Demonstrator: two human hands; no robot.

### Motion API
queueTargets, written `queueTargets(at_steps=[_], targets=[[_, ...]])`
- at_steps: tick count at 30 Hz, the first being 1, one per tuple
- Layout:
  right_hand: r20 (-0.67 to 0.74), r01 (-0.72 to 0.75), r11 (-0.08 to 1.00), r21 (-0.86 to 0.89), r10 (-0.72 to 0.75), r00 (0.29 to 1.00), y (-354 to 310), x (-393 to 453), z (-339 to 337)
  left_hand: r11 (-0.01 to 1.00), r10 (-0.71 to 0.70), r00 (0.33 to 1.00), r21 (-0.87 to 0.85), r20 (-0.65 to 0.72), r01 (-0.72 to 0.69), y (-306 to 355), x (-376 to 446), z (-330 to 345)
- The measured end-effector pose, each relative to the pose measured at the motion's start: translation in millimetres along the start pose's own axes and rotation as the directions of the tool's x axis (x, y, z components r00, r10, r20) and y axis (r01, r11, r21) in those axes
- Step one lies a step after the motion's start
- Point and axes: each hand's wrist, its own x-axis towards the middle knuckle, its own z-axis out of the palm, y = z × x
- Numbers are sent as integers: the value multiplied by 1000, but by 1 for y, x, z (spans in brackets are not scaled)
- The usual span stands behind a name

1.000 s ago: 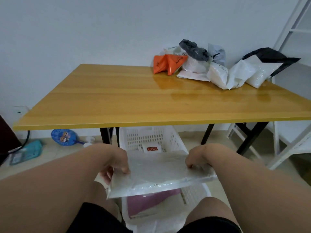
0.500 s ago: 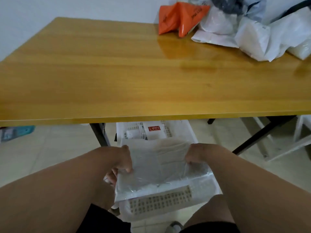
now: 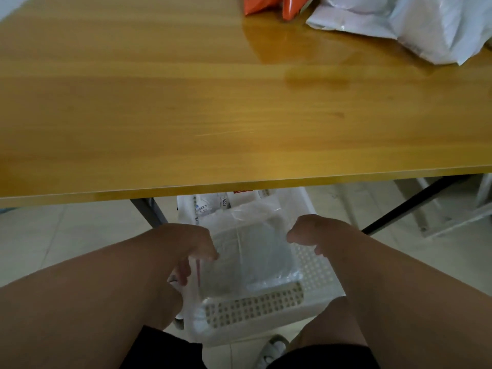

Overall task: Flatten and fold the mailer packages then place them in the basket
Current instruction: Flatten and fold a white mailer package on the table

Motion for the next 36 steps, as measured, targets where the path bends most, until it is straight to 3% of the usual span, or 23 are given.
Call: queueTargets(at_steps=[6,22,28,33,36], targets=[[4,6,999,47,-7,1000,4,-17,-9,996,25,1000,-86,19,-23,10,-10,-12],[-115,155,982,-110,-168,979,-20,-110,-34,971,226,967,108,-114,-214,26,-141,-10],[-109,164,985,51,-158,981,-11,-152,-51,949,267,961,192,-78,-248,39,-196,-13],[-121,198,969,149,-181,976,-17,-184,-75,939,311,950,160,-23,-303,59,-242,-21],[-192,243,951,193,-207,959,-19,-196,-92,905,411,906,161,-101,-393,71,-263,-34]])
